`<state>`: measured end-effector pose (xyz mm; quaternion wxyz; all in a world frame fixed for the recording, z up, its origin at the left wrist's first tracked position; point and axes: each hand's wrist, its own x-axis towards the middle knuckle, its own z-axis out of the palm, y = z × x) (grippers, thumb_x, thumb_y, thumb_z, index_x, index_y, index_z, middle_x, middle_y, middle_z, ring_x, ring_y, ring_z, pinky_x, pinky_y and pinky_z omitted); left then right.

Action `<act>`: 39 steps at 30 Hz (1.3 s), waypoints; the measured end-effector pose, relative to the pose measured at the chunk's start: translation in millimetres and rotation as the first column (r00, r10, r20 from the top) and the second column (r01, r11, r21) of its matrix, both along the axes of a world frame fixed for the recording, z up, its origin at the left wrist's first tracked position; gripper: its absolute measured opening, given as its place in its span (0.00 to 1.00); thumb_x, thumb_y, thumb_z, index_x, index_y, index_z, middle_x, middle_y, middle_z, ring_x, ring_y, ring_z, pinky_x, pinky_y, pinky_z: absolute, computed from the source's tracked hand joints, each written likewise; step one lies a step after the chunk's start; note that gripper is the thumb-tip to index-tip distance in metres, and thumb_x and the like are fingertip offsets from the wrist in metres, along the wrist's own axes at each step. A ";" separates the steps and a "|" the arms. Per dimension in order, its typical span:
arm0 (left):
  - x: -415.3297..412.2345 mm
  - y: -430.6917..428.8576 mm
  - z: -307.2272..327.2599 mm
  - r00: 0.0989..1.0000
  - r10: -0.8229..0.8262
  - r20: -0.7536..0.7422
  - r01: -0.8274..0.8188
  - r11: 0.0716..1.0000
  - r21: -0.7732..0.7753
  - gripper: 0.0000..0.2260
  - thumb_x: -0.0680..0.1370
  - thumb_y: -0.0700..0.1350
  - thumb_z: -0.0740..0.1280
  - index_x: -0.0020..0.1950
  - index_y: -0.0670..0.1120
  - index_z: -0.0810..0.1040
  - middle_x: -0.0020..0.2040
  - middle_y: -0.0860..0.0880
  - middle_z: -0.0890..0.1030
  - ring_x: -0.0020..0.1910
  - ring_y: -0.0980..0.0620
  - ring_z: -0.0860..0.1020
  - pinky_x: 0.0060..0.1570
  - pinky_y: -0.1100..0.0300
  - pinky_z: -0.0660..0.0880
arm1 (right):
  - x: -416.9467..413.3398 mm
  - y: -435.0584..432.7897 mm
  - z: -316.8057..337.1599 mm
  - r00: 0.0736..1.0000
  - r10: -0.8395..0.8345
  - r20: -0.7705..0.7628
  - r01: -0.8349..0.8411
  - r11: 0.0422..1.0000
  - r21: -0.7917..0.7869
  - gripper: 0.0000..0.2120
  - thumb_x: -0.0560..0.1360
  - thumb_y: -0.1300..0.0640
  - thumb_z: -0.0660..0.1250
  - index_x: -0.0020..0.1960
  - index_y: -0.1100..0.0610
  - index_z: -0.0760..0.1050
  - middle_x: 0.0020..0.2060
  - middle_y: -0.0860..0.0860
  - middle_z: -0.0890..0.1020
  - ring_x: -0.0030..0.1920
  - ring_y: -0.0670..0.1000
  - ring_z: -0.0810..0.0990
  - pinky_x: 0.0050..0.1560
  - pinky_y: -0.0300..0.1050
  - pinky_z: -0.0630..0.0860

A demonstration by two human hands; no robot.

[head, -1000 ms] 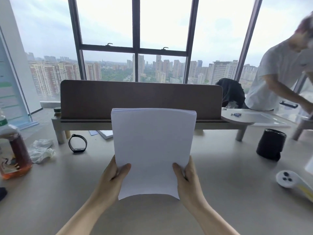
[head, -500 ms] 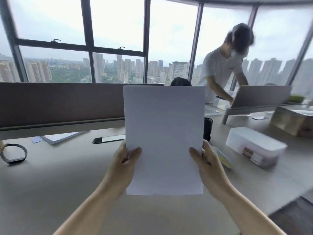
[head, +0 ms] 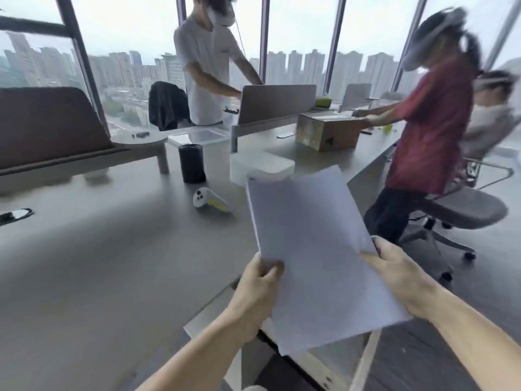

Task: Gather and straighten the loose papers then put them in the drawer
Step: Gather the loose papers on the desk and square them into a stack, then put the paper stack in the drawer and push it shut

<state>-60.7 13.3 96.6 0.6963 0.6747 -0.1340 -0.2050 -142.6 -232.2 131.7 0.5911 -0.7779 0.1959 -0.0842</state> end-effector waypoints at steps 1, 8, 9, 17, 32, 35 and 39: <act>-9.4 -14.9 -16.3 0.997 -0.021 -0.077 0.024 0.999 0.038 0.12 0.84 0.41 0.60 0.63 0.50 0.80 0.58 0.49 0.88 0.56 0.46 0.86 0.58 0.43 0.81 | -7.9 -16.0 -7.5 0.995 -0.002 -0.101 0.001 1.000 -0.010 0.08 0.81 0.57 0.69 0.59 0.58 0.78 0.50 0.56 0.89 0.49 0.58 0.89 0.54 0.62 0.84; -20.5 -56.8 -64.9 0.951 -0.185 -0.249 0.270 0.889 0.370 0.09 0.84 0.48 0.60 0.55 0.50 0.80 0.54 0.47 0.88 0.54 0.40 0.85 0.53 0.43 0.84 | -3.9 -74.4 -43.2 0.847 -0.059 -0.529 -0.043 0.983 -0.180 0.08 0.78 0.58 0.70 0.57 0.55 0.82 0.47 0.54 0.91 0.47 0.57 0.91 0.55 0.59 0.85; -10.0 -53.5 -68.0 0.974 -0.180 -0.139 0.225 0.846 0.483 0.09 0.83 0.50 0.62 0.57 0.48 0.78 0.57 0.47 0.85 0.56 0.42 0.84 0.55 0.46 0.82 | 3.3 -80.2 -44.3 0.829 -0.059 -0.557 -0.063 0.978 -0.198 0.08 0.79 0.59 0.69 0.56 0.56 0.83 0.47 0.54 0.91 0.46 0.57 0.91 0.54 0.57 0.85; 62.9 -32.9 -96.6 0.799 -0.403 0.446 -0.213 0.503 0.837 0.30 0.84 0.52 0.59 0.84 0.47 0.53 0.85 0.50 0.55 0.82 0.48 0.57 0.80 0.53 0.57 | 83.9 -106.7 -69.1 0.689 0.004 -0.725 -0.318 0.901 -0.296 0.10 0.77 0.62 0.67 0.56 0.59 0.84 0.50 0.59 0.90 0.51 0.61 0.90 0.50 0.55 0.87; 71.6 -27.1 -144.6 0.673 -0.403 0.620 -0.342 0.574 0.744 0.38 0.81 0.51 0.63 0.85 0.43 0.45 0.86 0.47 0.48 0.84 0.48 0.49 0.74 0.60 0.35 | 152.1 -69.6 -182.7 0.609 0.017 -0.793 -0.549 0.731 -0.405 0.22 0.81 0.53 0.63 0.74 0.57 0.72 0.69 0.54 0.78 0.69 0.58 0.77 0.62 0.47 0.72; 71.7 -27.5 -146.7 0.682 -0.418 0.600 -0.352 0.532 0.770 0.40 0.77 0.50 0.70 0.83 0.41 0.55 0.84 0.44 0.59 0.82 0.44 0.59 0.79 0.59 0.40 | 149.1 -67.9 -207.2 0.634 -0.007 -0.773 -0.515 0.742 -0.429 0.21 0.82 0.54 0.60 0.73 0.61 0.72 0.69 0.59 0.79 0.68 0.60 0.78 0.66 0.51 0.73; 70.6 -28.2 -147.3 0.673 -0.429 0.602 -0.351 0.532 0.771 0.40 0.78 0.51 0.68 0.84 0.42 0.51 0.85 0.45 0.55 0.83 0.46 0.56 0.75 0.58 0.42 | 141.2 -64.3 -223.0 0.701 -0.015 -0.713 -0.448 0.769 -0.456 0.22 0.84 0.55 0.56 0.76 0.61 0.64 0.69 0.60 0.78 0.67 0.60 0.77 0.59 0.47 0.72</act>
